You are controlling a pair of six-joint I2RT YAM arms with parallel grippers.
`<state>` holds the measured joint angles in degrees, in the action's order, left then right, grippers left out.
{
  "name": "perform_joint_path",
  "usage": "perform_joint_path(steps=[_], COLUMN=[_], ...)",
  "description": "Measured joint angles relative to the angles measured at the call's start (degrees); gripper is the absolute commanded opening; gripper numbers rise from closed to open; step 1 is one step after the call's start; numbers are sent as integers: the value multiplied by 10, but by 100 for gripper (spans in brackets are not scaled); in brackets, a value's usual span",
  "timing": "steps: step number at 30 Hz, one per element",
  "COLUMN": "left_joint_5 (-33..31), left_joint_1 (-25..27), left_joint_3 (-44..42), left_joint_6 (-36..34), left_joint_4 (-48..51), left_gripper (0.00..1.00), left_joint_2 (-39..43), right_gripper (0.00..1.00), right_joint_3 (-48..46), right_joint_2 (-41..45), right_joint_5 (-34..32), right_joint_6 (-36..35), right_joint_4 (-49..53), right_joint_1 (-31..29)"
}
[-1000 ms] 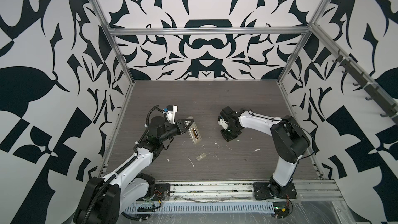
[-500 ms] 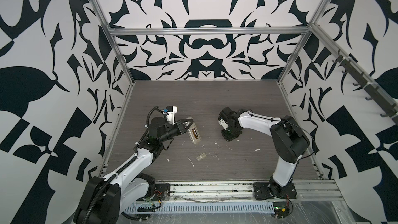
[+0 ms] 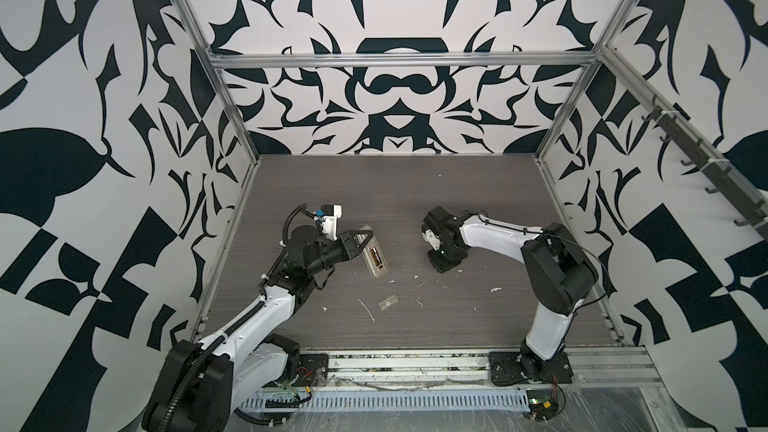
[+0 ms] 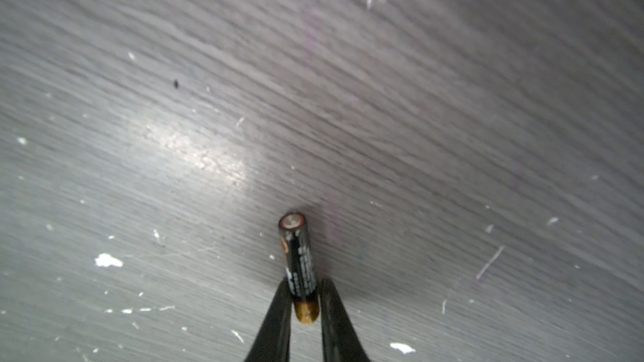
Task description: Load the batteries into the remote control
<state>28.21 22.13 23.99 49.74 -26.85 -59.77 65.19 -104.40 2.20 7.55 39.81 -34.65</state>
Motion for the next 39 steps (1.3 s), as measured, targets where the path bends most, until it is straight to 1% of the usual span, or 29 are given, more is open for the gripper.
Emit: perform_joint_path(steps=[8,14,19,24,28,35,39], left_joint_5=[-1,-3,-10,-14,-16,-17,-16], left_joint_1=[0,0,0,0,0,0,0], left_joint_3=[0,0,0,0,0,1,11], left_joint_6=[0,0,3,6,1,-11,-20], left_joint_4=[0,0,0,0,15,46,67], left_gripper=[0,0,0,0,0,0,0], left_joint_2=[-8,-11,-11,-12,-8,31,36], right_gripper=[9,7,6,5,4,4,4], right_joint_3=[-4,-25,-56,-63,-63,-62,-60], right_joint_2=[4,21,62,106,125,162,188], right_joint_5=[-3,3,26,43,53,61,61], right_joint_6=[-1,-2,-12,-20,-20,-4,6], right_joint_4=[-5,-27,-50,-70,-79,-74,-66], right_joint_1=[-1,-3,-18,-26,-26,-33,-42])
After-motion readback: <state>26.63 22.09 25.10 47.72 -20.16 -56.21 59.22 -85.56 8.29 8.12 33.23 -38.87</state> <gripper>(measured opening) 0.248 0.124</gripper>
